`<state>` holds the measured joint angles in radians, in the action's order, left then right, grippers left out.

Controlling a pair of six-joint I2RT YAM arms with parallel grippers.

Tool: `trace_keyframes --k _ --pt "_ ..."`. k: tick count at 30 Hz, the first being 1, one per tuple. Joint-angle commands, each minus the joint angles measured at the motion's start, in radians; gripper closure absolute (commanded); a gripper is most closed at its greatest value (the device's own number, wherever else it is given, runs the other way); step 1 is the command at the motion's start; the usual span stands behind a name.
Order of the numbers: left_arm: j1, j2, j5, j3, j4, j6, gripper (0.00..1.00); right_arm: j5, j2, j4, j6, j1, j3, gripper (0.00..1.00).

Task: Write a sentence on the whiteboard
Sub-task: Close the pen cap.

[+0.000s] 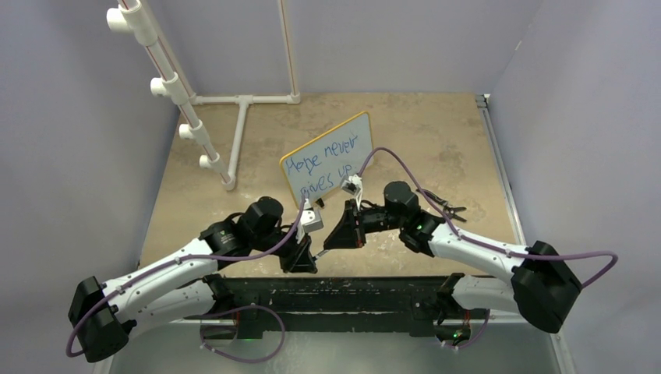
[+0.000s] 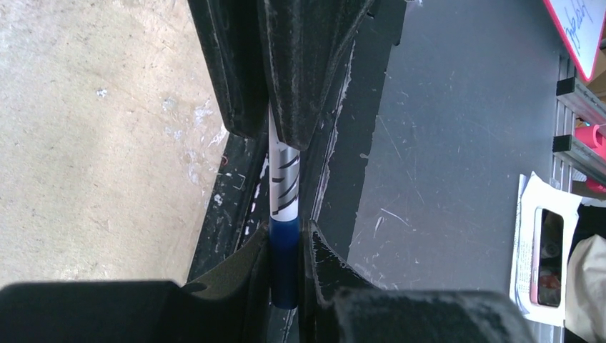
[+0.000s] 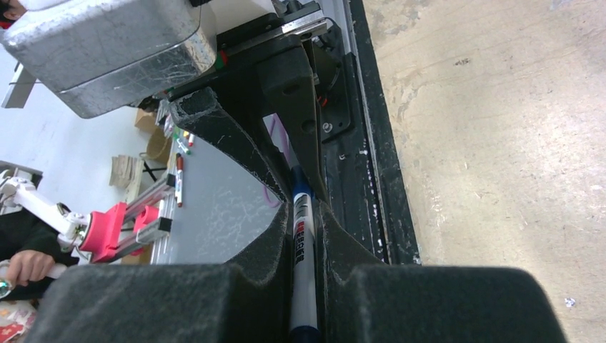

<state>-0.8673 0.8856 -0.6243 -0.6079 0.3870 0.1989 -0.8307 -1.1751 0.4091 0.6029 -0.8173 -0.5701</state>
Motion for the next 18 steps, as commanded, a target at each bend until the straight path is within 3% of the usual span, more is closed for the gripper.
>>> trace_keyframes --k 1,18 --pt "0.001 -0.020 0.056 -0.061 -0.424 0.023 1.00 -0.021 -0.056 0.027 0.010 -0.102 0.009 1.00" --pt "0.013 -0.015 0.098 -0.086 -0.459 0.000 1.00 -0.063 -0.156 0.028 0.008 -0.197 -0.012 1.00"
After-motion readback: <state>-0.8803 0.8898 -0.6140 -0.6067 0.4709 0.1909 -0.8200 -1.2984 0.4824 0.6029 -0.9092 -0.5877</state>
